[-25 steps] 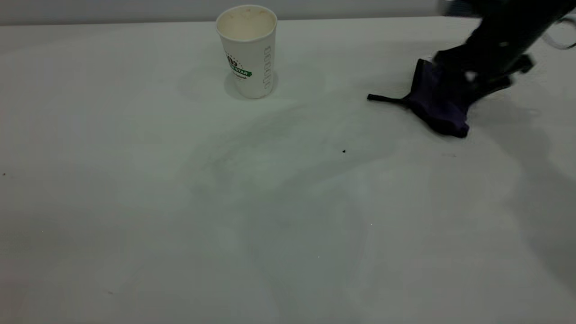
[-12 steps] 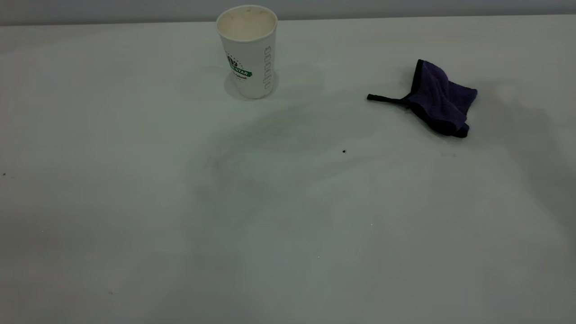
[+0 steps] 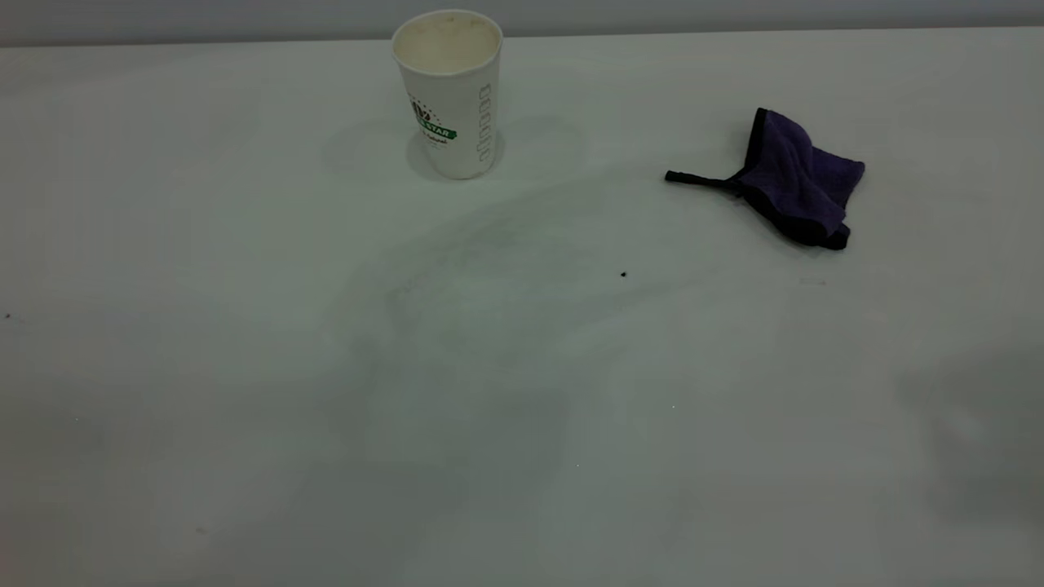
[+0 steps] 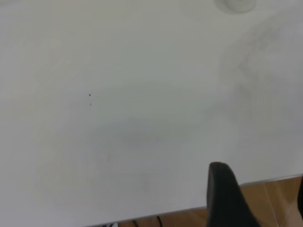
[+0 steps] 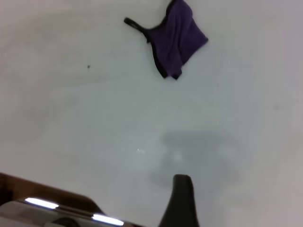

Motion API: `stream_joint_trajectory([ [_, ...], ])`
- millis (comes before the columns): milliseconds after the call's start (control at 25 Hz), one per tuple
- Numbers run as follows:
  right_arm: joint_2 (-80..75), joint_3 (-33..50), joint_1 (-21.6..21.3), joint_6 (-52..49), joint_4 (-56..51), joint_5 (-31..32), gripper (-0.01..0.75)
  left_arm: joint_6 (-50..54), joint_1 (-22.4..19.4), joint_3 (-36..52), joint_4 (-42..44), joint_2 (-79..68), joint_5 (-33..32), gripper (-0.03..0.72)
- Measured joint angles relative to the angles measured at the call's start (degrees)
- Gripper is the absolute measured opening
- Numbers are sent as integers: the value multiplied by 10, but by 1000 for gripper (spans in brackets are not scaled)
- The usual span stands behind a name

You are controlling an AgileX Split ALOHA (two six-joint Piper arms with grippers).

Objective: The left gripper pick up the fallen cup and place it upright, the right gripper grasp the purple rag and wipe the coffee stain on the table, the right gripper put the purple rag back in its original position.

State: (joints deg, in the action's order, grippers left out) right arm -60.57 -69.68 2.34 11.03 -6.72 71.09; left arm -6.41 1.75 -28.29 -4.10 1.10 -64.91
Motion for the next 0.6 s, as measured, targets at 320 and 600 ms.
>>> stream_joint_trajectory([
  [320,274,172,18,-1,2,1,709,0,0,0,0,0,0,432],
  [600,432,309,23,-4,0,1,693,0,0,0,0,0,0,432],
])
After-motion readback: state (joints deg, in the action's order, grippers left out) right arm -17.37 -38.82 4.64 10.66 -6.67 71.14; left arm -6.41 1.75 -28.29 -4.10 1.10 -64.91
